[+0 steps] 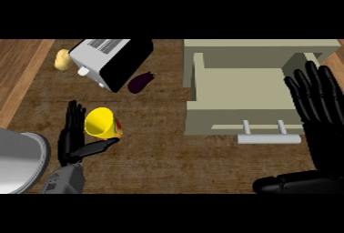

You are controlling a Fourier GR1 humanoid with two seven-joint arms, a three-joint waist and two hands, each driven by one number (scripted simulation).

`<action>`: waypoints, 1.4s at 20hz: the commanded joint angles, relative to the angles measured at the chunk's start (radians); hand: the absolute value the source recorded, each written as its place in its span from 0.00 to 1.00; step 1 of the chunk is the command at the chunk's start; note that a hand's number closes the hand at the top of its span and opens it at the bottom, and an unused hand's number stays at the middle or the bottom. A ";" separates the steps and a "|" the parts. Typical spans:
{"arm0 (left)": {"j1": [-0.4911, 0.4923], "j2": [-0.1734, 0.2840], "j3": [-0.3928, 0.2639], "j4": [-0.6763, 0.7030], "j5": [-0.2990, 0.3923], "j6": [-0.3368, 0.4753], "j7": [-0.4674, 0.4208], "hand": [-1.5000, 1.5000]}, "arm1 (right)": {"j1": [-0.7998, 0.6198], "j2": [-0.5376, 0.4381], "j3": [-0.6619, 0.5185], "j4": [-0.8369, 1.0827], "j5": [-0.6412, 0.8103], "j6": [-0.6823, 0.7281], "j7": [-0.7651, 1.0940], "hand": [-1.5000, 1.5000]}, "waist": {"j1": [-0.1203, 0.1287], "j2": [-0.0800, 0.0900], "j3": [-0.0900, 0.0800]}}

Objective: Pick up the cup, place it into the drawer and close the drawer

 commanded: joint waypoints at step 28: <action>-0.215 0.034 0.050 0.526 0.067 -0.310 -0.319 0.00 | 0.051 -0.004 -0.002 -0.054 -0.032 0.031 0.027 0.00 | -0.008 0.002 -0.001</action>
